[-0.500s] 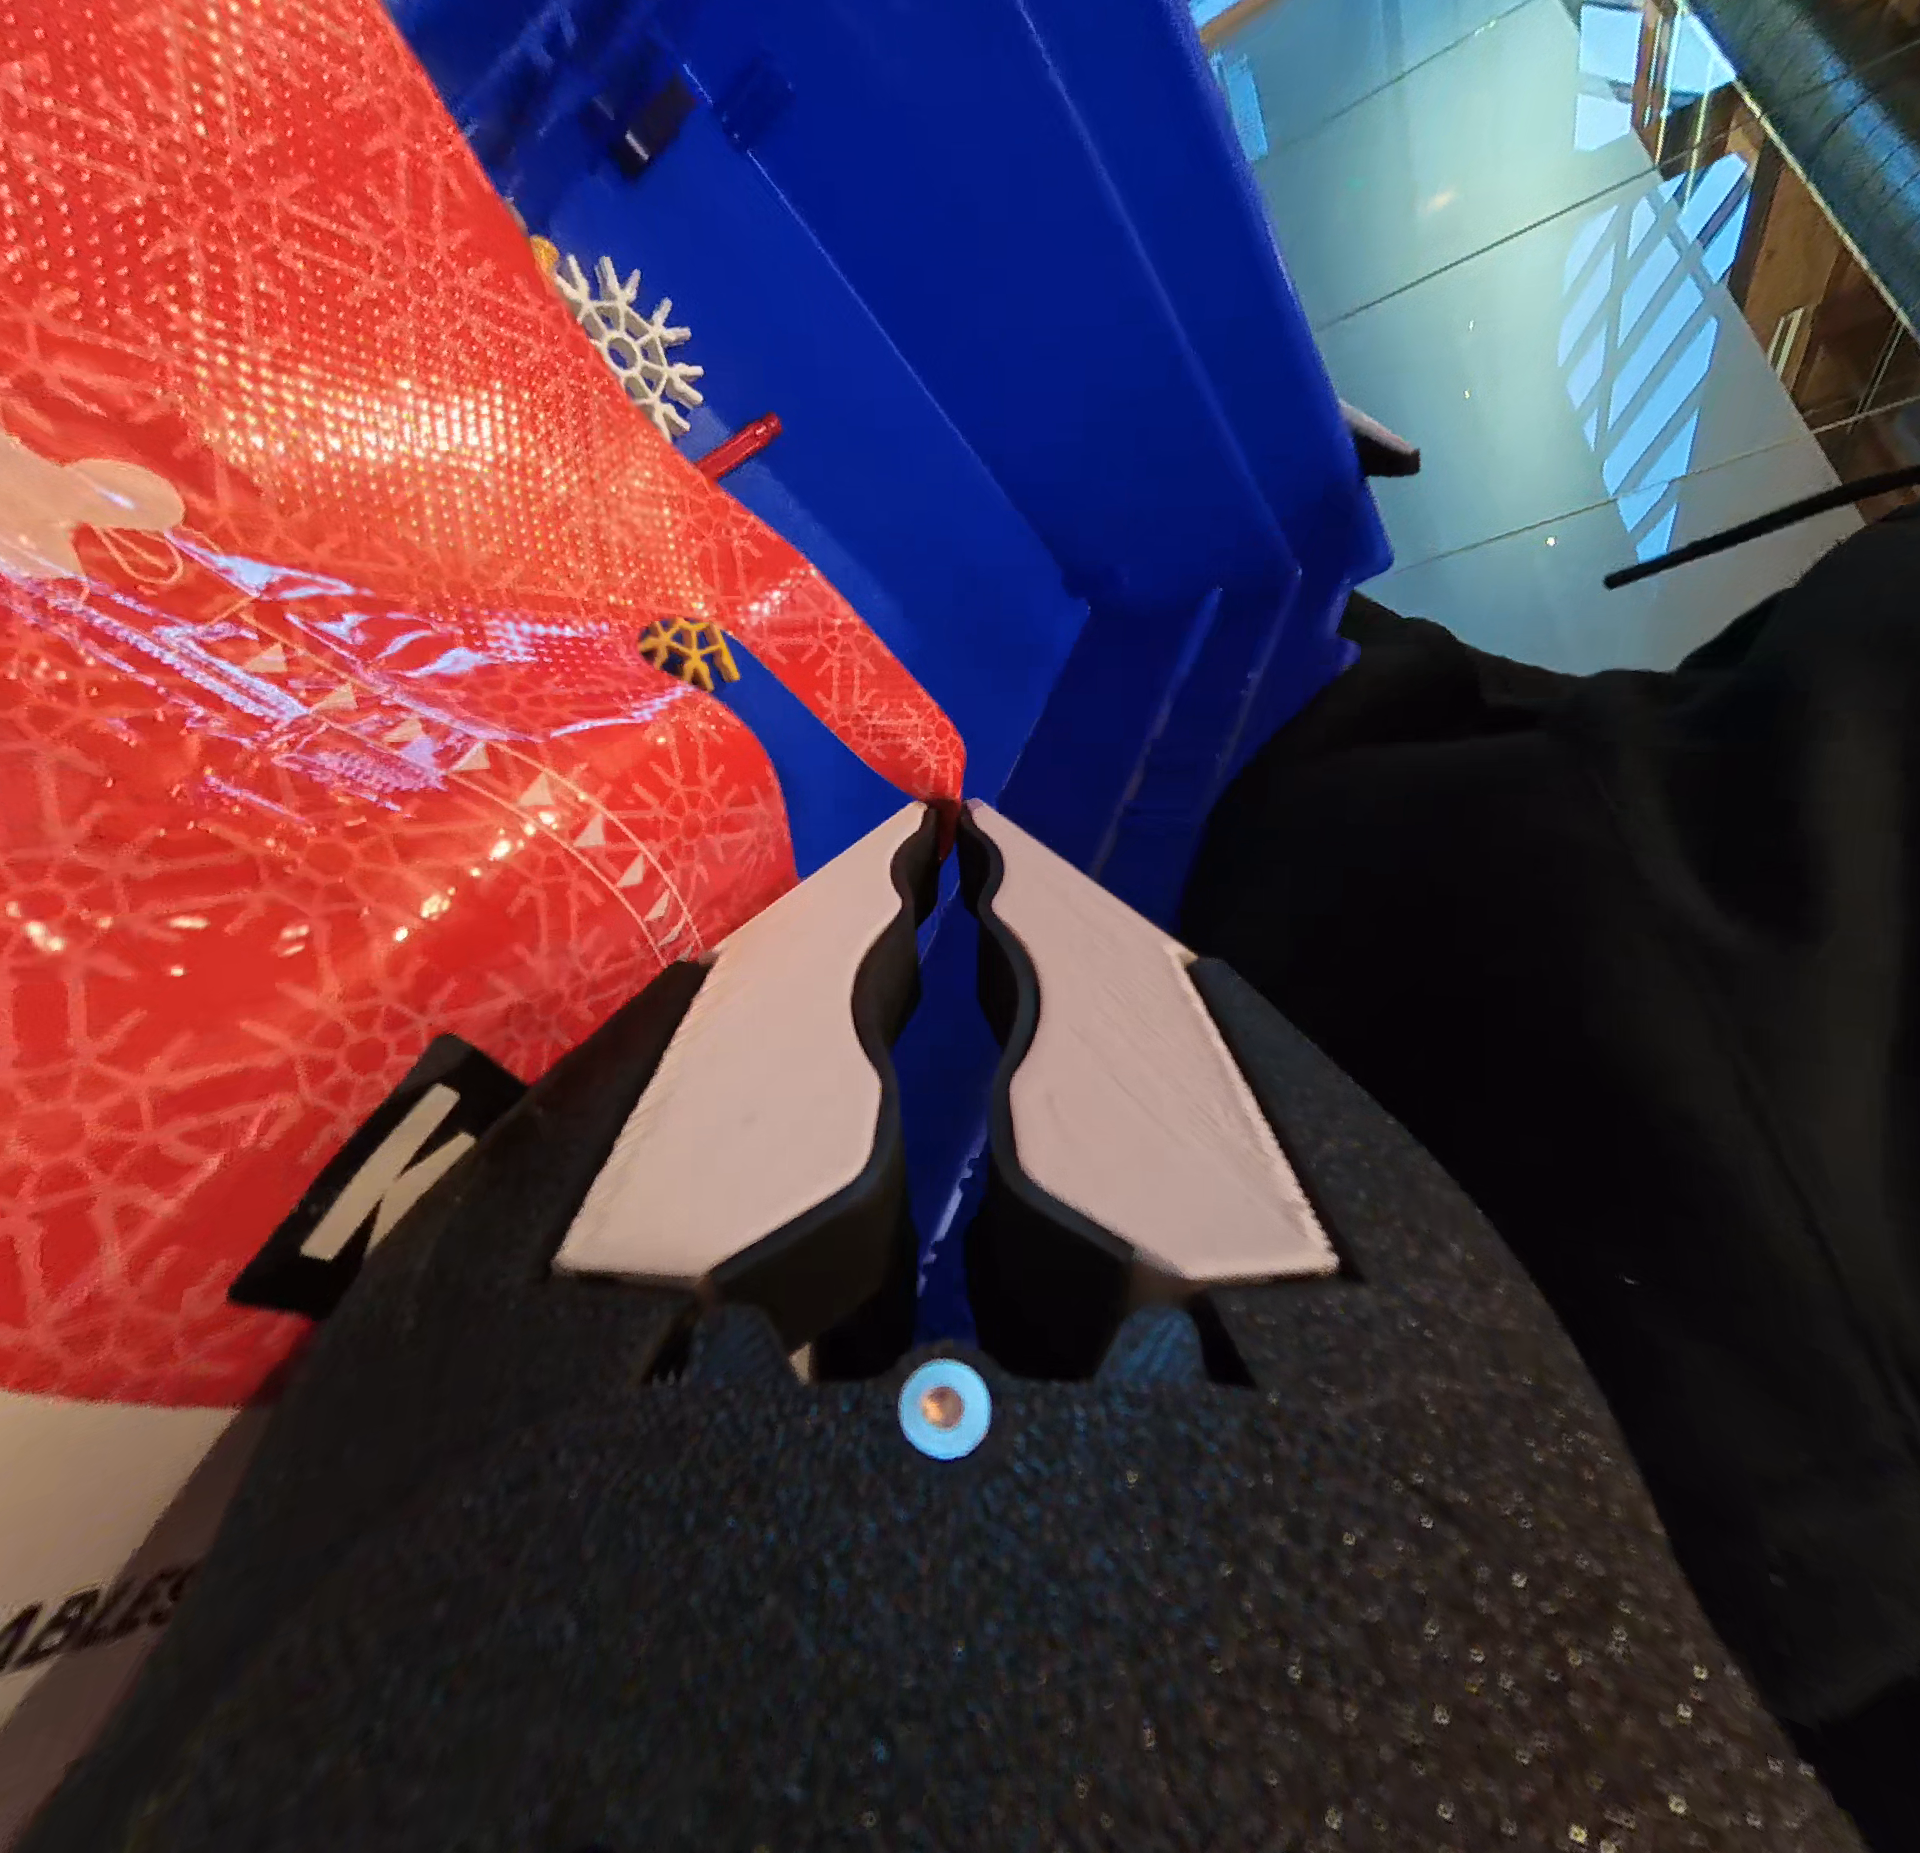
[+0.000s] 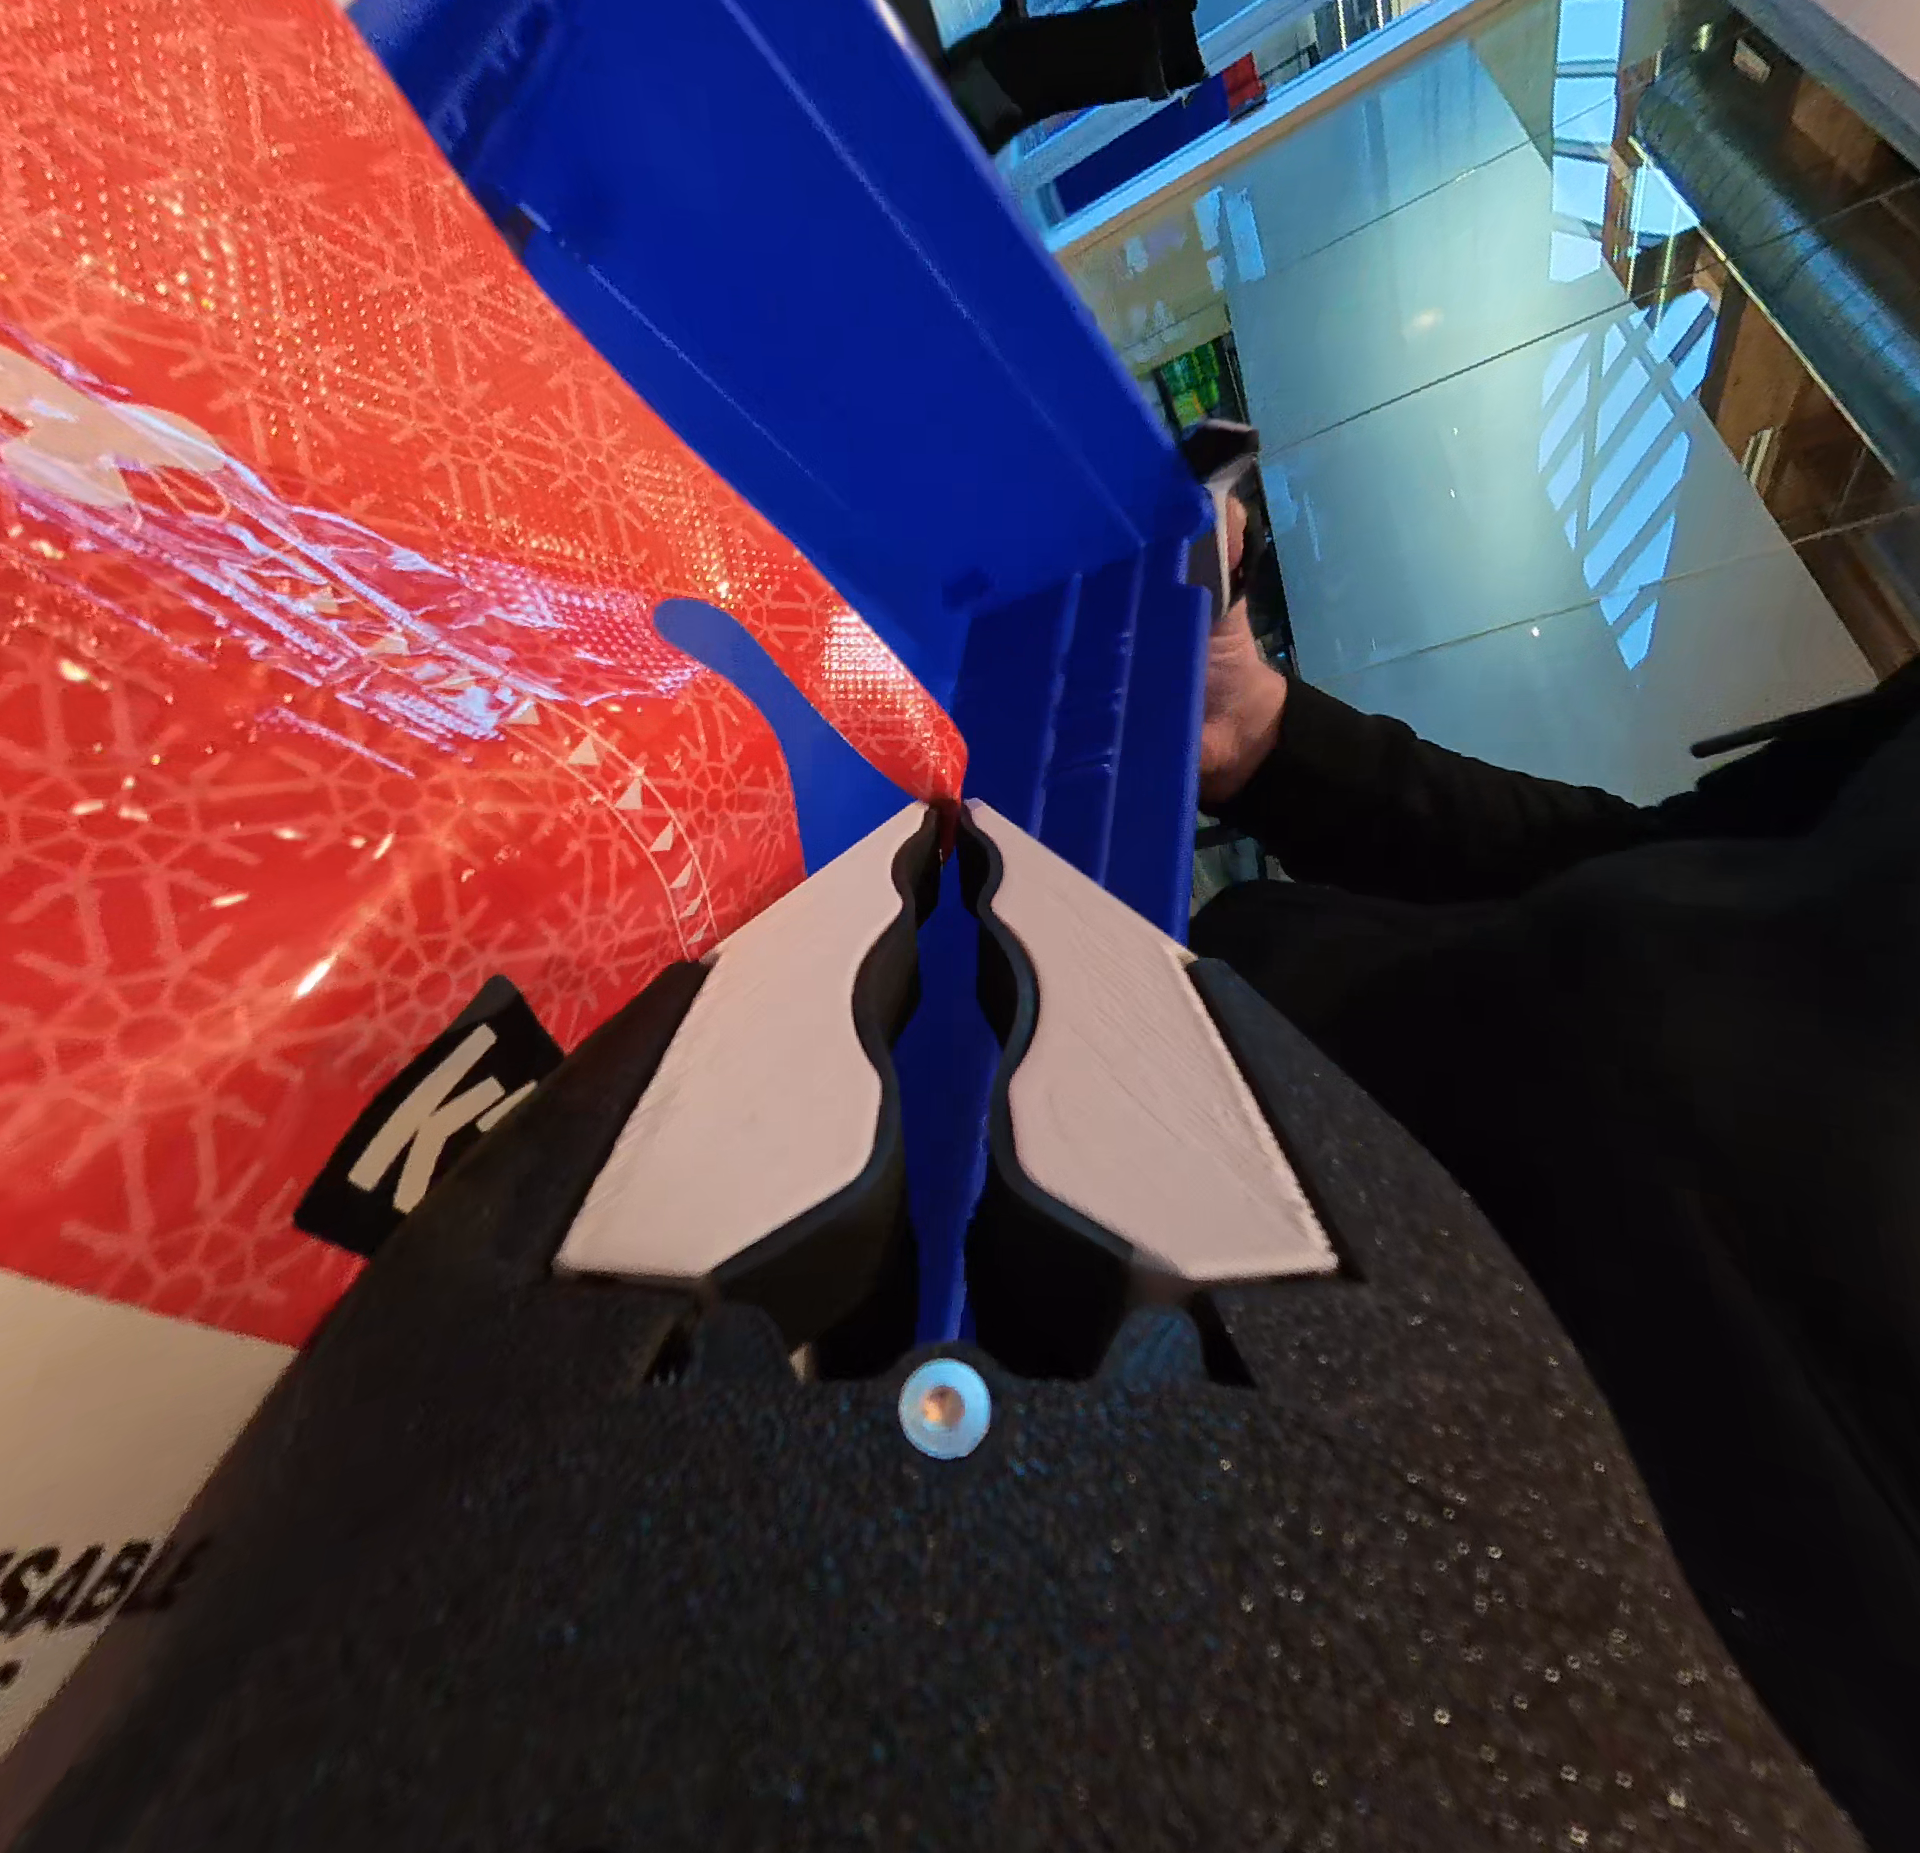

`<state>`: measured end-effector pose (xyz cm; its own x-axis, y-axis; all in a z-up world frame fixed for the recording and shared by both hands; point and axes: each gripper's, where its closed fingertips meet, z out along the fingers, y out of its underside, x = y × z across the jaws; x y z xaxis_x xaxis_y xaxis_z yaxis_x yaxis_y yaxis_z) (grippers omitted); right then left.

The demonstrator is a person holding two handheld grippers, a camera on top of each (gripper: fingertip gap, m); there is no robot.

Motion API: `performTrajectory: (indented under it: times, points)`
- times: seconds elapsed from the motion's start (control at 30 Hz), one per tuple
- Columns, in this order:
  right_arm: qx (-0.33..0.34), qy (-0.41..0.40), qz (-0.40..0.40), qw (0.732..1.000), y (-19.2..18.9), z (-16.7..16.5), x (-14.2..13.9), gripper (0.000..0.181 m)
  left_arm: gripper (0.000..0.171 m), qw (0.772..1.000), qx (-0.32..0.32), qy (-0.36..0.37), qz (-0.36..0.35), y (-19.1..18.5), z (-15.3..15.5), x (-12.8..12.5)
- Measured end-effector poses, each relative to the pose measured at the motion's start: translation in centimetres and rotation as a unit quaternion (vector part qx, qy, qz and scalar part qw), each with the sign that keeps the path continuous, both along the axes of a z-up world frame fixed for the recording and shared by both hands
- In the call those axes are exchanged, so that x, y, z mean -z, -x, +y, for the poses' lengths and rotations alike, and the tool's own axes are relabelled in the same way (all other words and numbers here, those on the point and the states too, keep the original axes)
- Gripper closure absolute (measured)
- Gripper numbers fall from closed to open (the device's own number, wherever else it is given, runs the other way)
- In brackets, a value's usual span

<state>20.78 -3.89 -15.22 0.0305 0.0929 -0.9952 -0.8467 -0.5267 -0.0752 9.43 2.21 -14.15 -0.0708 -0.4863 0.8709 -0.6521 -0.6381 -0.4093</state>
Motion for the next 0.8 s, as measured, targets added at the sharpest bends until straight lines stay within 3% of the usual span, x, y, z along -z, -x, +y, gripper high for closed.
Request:
performTrajectory:
  times: [0.1, 0.2, 0.3, 0.43, 0.5, 0.57, 0.7, 0.8]
  points:
    - [0.038, 0.014, -0.039, 0.998, -1.1, 0.1, -0.2, 0.047, 0.171, 1.0, 0.01, -0.007, 0.005, -0.1, -0.7, 0.5]
    - [0.021, 0.064, -0.125, 0.99, -1.5, -0.5, 1.0, 0.055, 0.171, 1.0, 0.013, -0.012, 0.008, -0.1, -1.1, 0.9]
    - [-0.016, 0.097, -0.174, 0.98, -1.8, -1.4, 1.8, 0.078, 0.171, 1.0, 0.023, -0.016, 0.002, -0.2, -1.5, 0.8]
    - [-0.07, 0.175, -0.273, 0.943, -2.1, -1.5, 3.8, 0.116, 0.171, 0.999, 0.034, -0.014, 0.003, -0.3, -1.9, 1.3]
    - [-0.094, 0.213, -0.325, 0.917, -2.4, -1.3, 4.6, 0.131, 0.171, 0.999, 0.037, -0.011, 0.001, -0.2, -2.0, 1.2]
    - [-0.128, 0.251, -0.407, 0.869, -2.9, -1.6, 5.7, 0.15, 0.171, 0.999, 0.044, -0.01, -0.001, -0.1, -2.3, 1.1]
    - [-0.19, 0.297, -0.507, 0.786, -3.7, -1.3, 6.3, 0.169, 0.171, 0.999, 0.039, -0.011, 0.004, 0.0, -2.0, 1.3]
    - [-0.193, 0.308, -0.551, 0.751, -4.5, -0.5, 6.7, 0.18, 0.171, 0.999, 0.035, -0.004, 0.0, -0.1, -1.7, 1.0]
